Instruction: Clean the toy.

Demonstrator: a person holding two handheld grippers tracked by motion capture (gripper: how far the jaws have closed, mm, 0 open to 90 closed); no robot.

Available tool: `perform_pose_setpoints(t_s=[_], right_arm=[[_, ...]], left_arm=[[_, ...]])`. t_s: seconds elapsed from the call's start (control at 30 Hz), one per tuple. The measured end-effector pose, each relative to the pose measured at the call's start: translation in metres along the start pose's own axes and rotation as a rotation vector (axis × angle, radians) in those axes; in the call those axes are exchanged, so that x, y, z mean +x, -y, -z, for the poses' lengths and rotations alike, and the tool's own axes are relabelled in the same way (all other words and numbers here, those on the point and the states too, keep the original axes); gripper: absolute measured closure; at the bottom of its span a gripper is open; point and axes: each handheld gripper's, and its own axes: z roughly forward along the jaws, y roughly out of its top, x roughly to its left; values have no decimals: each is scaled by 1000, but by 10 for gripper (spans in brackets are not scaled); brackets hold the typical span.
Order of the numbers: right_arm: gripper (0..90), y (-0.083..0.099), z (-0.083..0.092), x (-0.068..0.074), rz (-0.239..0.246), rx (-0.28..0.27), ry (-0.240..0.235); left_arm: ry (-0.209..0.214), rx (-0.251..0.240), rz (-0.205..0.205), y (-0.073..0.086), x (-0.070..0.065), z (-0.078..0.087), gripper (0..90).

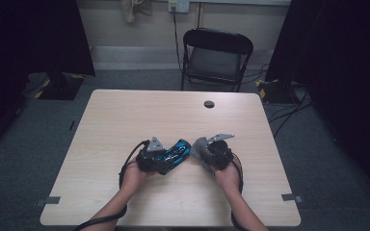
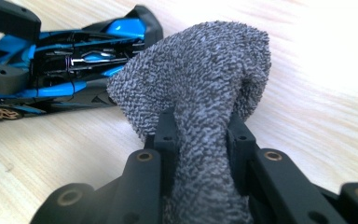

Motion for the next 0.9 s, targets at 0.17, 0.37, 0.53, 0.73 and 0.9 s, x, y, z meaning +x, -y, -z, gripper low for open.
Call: perform_pose_setpoints(t_s=[0.17, 0.37, 0.53, 0.73, 0.9], right_arm=[[718, 4, -9, 7, 20, 25, 9], [717, 6, -11, 6, 21, 32, 8], [717, 7, -13, 7, 27, 38, 9], [718, 8, -13, 8, 30, 36, -2], [718, 8, -12, 13, 46, 39, -16]], left_arm=[[1, 1, -3, 0, 0, 0, 489], [1, 1, -1, 0, 0, 0, 490], [-2, 1, -1, 0, 0, 0, 490], [-1, 1, 1, 0, 0, 0, 491], [-1, 3, 1, 0, 0, 0, 491]])
